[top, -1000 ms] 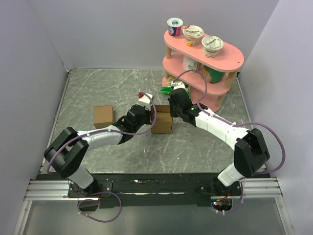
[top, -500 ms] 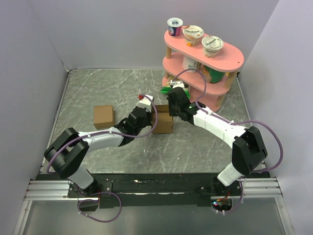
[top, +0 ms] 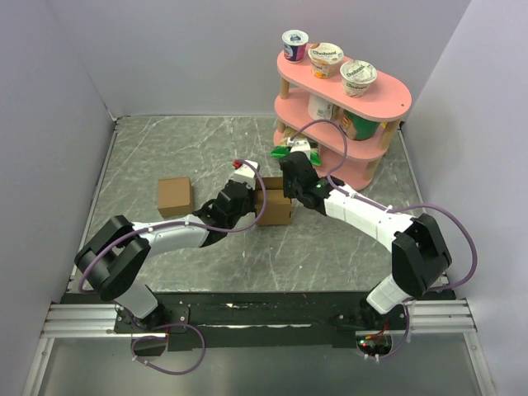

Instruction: Fold the paper box

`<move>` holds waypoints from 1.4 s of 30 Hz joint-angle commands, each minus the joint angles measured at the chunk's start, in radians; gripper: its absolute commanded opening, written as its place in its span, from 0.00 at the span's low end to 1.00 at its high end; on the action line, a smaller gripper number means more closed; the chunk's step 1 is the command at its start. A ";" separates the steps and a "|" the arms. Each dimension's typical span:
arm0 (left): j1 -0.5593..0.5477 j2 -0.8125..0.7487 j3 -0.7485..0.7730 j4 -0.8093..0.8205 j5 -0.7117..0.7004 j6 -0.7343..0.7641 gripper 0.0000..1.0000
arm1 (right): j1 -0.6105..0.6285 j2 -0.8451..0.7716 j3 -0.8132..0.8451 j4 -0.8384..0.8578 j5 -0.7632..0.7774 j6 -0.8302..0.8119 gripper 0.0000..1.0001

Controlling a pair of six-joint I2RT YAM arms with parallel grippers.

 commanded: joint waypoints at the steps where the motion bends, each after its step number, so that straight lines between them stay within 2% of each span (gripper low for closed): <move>1: -0.039 0.008 0.002 -0.042 0.092 -0.046 0.01 | 0.057 -0.022 -0.030 0.037 -0.090 0.059 0.00; 9: -0.039 0.008 0.011 -0.059 0.106 -0.069 0.01 | 0.095 -0.076 -0.144 0.106 -0.050 0.078 0.00; 19: -0.039 -0.012 0.016 -0.069 0.103 -0.102 0.01 | 0.159 -0.171 -0.251 0.163 0.094 0.105 0.00; 21: -0.039 -0.029 0.022 -0.085 0.112 -0.108 0.07 | 0.159 -0.177 -0.250 0.158 0.131 0.105 0.00; 23: -0.037 -0.050 0.035 -0.117 0.119 -0.109 0.20 | 0.163 -0.191 -0.257 0.156 0.154 0.105 0.00; 25: -0.030 -0.081 0.046 -0.150 0.141 -0.108 0.39 | 0.163 -0.213 -0.268 0.164 0.181 0.107 0.00; 26: -0.027 -0.098 0.052 -0.167 0.152 -0.108 0.41 | 0.164 -0.223 -0.282 0.175 0.191 0.107 0.00; 29: -0.014 -0.141 0.057 -0.212 0.201 -0.111 0.46 | 0.167 -0.264 -0.314 0.207 0.217 0.099 0.00; 33: 0.007 -0.202 0.026 -0.239 0.347 -0.111 0.51 | 0.178 -0.310 -0.353 0.248 0.254 0.085 0.00; 37: 0.032 -0.250 0.011 -0.269 0.418 -0.131 0.51 | 0.186 -0.344 -0.392 0.284 0.274 0.087 0.00; 42: 0.042 -0.262 -0.010 -0.296 0.420 -0.138 0.50 | 0.205 -0.344 -0.400 0.287 0.303 0.088 0.00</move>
